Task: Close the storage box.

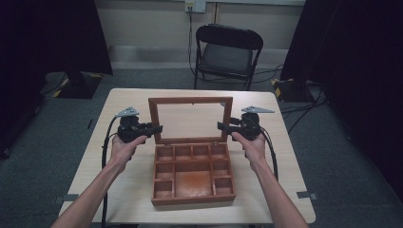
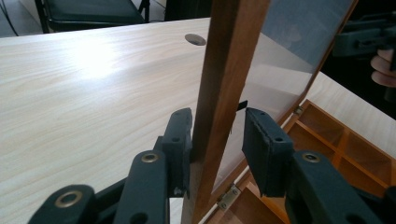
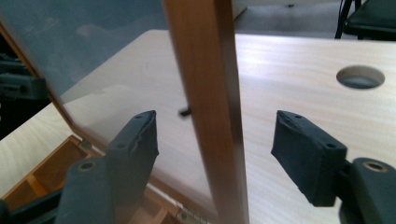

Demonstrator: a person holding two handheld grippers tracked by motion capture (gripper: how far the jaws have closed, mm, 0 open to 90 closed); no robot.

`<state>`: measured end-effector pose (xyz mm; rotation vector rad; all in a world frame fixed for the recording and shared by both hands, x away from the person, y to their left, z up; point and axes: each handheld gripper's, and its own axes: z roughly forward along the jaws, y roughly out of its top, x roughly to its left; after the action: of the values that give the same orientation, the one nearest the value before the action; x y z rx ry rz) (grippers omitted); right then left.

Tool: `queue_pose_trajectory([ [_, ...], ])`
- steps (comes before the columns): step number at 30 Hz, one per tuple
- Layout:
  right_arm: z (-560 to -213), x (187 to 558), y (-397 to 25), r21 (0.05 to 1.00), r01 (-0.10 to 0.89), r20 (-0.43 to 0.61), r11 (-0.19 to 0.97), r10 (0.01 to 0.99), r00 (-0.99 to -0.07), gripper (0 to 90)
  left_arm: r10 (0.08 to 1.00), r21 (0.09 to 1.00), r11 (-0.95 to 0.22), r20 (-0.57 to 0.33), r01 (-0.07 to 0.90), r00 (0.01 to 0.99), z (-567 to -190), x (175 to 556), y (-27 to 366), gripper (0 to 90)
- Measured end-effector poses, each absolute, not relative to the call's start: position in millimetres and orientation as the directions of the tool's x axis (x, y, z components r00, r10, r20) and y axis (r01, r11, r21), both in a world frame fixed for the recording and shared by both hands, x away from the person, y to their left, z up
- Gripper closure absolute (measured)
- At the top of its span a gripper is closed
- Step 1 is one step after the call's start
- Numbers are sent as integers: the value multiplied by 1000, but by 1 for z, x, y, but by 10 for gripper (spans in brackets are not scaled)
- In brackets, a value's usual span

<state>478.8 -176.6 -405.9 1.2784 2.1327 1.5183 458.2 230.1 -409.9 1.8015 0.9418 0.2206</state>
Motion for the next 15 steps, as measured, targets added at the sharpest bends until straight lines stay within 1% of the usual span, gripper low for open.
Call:
queue_pose_trajectory([
  [1, -404, 480, -174, 859, 507, 288, 76, 746, -601, 301, 688, 856, -151, -269, 495, 674, -409, 458, 231, 623],
  [2, -403, 480, -173, 857, 510, 289, 81, 742, -604, 341, 688, 856, -150, -269, 495, 674, -409, 457, 231, 624],
  [3, -403, 480, -173, 857, 510, 289, 81, 742, -604, 341, 689, 857, -152, -266, 493, 675, -408, 456, 231, 624],
  [4, -402, 478, -171, 858, 505, 284, 95, 733, -619, 405, 691, 857, -143, -272, 496, 670, -408, 456, 231, 624],
  [5, -402, 476, -170, 859, 501, 274, 109, 729, -628, 433, 695, 856, -147, -268, 496, 667, -407, 455, 231, 626],
  [8, -401, 471, -167, 856, 501, 255, 126, 739, -623, 454, 687, 853, -159, -266, 497, 676, -406, 454, 232, 621],
  [12, -401, 465, -173, 846, 525, 305, 88, 729, -613, 458, 682, 851, -179, -255, 494, 685, -404, 449, 231, 609],
  [15, -400, 459, -174, 835, 542, 308, 94, 737, -602, 446, 678, 851, -180, -256, 494, 689, -403, 446, 230, 594],
])
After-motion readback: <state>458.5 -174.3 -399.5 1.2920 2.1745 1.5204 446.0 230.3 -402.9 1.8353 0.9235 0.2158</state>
